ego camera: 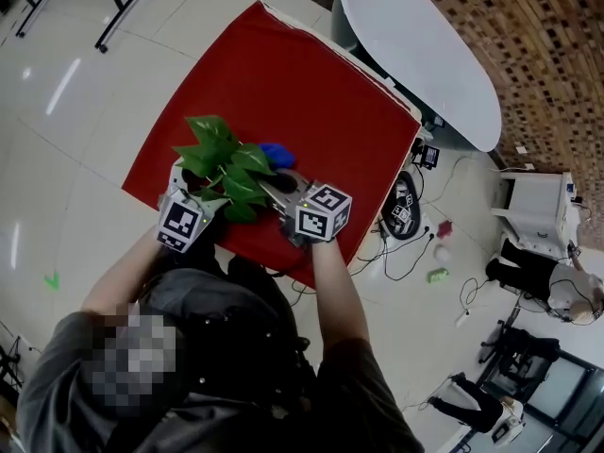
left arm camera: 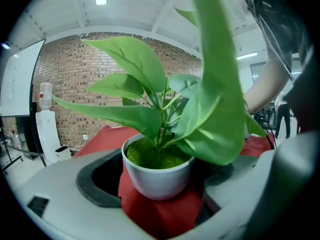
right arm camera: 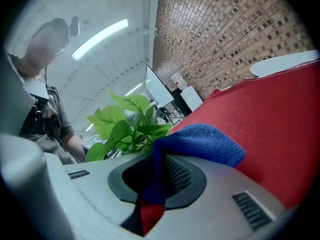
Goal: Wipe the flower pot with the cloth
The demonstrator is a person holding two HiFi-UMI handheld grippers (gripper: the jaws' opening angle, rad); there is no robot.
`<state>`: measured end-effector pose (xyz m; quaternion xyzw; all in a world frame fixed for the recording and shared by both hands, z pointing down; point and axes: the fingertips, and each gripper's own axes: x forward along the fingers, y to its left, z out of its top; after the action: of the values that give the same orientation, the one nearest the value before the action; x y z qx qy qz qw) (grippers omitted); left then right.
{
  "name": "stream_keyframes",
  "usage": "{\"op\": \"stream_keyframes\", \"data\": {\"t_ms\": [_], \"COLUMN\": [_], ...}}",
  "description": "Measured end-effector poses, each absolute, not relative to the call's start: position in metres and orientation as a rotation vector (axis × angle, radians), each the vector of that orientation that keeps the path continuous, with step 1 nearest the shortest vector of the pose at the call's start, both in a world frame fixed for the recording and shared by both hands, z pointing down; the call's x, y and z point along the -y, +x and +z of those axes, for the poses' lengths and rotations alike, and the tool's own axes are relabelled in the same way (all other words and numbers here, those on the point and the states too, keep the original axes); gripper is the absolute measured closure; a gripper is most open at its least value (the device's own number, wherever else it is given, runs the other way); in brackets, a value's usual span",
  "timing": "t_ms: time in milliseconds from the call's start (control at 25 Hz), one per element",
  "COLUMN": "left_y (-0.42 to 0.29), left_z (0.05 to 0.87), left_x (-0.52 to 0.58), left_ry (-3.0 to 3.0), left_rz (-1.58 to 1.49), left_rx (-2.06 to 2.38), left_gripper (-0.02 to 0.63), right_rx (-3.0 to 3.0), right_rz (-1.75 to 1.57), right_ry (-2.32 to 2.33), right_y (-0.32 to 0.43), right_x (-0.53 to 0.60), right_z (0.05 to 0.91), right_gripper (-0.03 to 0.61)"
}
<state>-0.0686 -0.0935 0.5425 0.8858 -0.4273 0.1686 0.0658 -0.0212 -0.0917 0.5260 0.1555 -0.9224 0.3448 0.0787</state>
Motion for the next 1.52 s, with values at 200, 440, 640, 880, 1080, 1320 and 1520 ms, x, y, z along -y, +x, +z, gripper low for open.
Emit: {"op": "stream_keyframes", "data": {"t_ms": [200,440,640,880,1080,1320,1520], "left_y": [-0.069,-0.069,-0.066,-0.075,-0.077,-0.115,-0.171], "left_z": [0.545,0.546,0.541,0.535,0.534,0.538,0.528], "left_x": [0.091,0.093,0.093,0.074,0.079,0.057,0.035], "left_ry": [2.669,2.686,2.701,2.725,2.73,2.718,2.643], "left_rz": [0.505,0.538,0.614,0.588,0.574,0.623,0.632], "left_rx": [1.3,1.309,1.297,1.229,1.165,1.098,1.186], "left_gripper": [0.141,0.138,0.137,0.137,0.126,0.126,0.13], "right_rx": [2.744,2.749,2.739,2.737,2.729,2.694,2.718], "right_rz": [1.029,1.017,1.131,1.15,1.117,1.012,0.812], "right_ry": [0.466,0.71,1.119,1.532,1.692,1.925,2.079], "right_y": [-0.022,0.001,0.07,0.134,0.146,0.159,0.183], "right_x": [0.059,0.054,0.06,0.027,0.021,0.012,0.01], "right_z": [0.533,0.532,0.52,0.49,0.475,0.44,0.387], "right_gripper": [0.528,0.526,0.526,0.526,0.526,0.526,0.526]}}
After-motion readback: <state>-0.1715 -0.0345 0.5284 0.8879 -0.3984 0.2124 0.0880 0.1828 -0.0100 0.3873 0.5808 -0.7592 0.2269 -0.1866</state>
